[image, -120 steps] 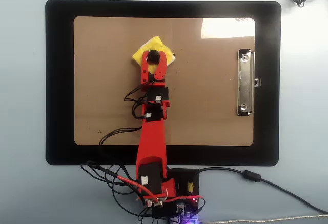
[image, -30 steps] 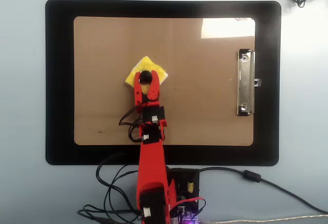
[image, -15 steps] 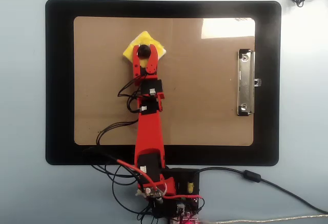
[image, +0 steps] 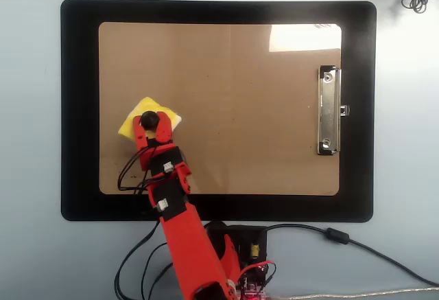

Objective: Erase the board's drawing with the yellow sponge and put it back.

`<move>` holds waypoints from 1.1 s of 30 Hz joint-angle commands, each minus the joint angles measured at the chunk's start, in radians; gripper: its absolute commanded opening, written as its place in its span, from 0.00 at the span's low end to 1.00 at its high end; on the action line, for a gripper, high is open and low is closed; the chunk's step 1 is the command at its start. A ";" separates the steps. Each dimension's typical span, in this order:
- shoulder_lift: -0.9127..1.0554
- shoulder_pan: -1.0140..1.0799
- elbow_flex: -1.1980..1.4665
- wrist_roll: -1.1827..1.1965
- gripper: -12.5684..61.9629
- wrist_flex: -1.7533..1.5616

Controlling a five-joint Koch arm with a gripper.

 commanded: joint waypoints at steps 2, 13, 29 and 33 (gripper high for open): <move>0.048 -0.132 -0.077 -0.040 0.06 0.063; 0.021 -0.339 -0.061 -0.057 0.06 0.067; -0.009 -0.380 0.018 -0.058 0.54 0.058; 0.034 -0.387 0.015 -0.055 0.61 0.072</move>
